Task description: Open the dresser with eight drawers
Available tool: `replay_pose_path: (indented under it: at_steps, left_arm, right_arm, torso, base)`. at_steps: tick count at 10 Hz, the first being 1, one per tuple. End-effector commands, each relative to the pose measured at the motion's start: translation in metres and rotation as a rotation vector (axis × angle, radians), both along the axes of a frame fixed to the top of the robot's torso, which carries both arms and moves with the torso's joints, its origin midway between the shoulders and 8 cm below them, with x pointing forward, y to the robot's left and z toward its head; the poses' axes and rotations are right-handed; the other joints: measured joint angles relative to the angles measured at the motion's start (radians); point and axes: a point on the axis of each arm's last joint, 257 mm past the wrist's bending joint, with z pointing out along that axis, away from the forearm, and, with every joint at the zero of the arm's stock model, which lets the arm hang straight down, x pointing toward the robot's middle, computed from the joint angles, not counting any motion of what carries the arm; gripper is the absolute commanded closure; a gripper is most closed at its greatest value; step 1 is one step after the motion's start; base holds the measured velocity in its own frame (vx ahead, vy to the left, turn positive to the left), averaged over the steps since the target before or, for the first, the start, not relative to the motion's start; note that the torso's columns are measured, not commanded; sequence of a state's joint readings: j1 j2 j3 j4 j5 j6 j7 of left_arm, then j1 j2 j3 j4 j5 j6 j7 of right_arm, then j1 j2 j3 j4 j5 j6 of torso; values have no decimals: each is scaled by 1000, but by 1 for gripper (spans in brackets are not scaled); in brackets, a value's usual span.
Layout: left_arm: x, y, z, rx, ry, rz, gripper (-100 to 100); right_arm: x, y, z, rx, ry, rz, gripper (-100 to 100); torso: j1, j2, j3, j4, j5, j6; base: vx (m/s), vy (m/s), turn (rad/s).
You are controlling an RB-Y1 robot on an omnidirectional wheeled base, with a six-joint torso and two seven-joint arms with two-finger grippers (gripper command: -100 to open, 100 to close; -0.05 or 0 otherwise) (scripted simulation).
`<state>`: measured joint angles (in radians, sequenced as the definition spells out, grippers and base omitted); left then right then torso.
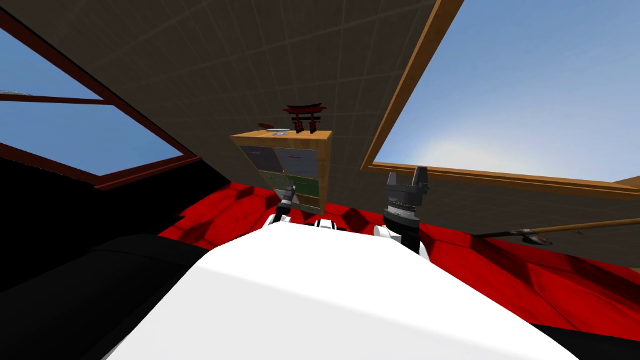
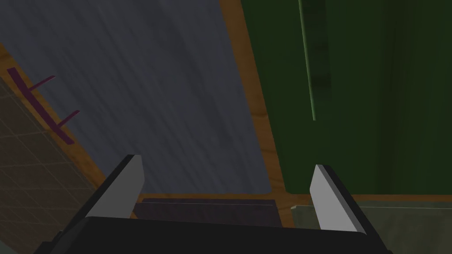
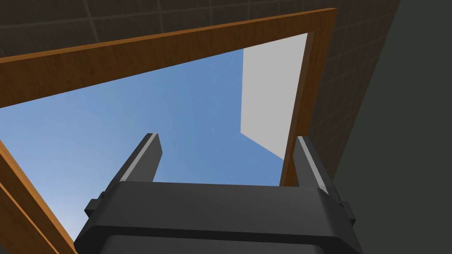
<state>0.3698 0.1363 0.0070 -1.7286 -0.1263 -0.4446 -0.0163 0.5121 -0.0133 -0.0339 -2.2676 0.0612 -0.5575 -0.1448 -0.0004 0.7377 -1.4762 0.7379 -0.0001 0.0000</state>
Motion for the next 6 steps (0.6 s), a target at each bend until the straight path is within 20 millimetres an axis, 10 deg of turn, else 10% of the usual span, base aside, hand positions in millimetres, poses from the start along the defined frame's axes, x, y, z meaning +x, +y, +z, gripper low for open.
replay_pose_path:
  at_steps: [1, 6]
  left_arm:
    - [2, 0, -17, 8, 29, 1, -100]
    - [6, -6, -52, -8, 83, 10, -100]
  right_arm:
    - [0, 0, 0, 0, 0, 0, 0]
    - [0, 0, 0, 0, 0, 0, 0]
  torso:
    - [0, 0, 0, 0, 0, 0]
    - [0, 0, 0, 0, 0, 0]
  base:
    - [26, -41, -9]
    - [35, -39, -11]
